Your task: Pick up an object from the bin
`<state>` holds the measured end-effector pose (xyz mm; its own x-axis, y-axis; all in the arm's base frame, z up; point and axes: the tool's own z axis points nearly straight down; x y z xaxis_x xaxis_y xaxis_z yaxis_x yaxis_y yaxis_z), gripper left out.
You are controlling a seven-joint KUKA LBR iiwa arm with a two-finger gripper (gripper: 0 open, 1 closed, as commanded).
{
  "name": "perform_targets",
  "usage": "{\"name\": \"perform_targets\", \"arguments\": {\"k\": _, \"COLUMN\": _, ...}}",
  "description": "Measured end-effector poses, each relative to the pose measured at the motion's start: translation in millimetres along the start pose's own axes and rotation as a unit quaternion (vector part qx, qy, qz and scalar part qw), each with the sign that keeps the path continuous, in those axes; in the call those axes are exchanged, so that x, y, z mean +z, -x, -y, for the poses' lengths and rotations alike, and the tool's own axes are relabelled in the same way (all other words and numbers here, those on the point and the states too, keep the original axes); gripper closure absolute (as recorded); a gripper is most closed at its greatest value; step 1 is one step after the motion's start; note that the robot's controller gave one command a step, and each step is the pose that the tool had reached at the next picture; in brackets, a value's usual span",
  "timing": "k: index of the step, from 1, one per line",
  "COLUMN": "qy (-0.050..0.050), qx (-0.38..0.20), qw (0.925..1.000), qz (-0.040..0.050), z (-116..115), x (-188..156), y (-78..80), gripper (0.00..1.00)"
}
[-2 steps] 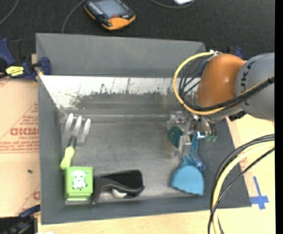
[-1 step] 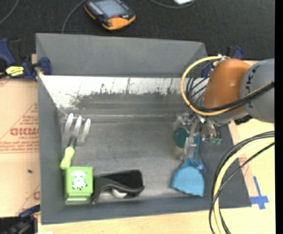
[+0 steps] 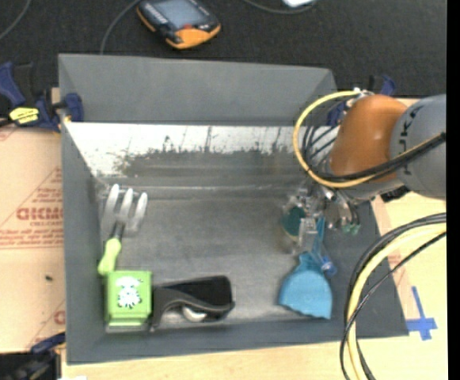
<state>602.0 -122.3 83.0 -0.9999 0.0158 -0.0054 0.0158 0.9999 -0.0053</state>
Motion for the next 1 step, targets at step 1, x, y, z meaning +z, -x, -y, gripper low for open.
{"name": "perform_targets", "arguments": {"k": 1, "qy": -0.002, "qx": -0.014, "qw": 0.9999, "qz": 0.0062, "z": 3.7, "x": -150.6, "y": 2.5, "gripper": 1.0}}
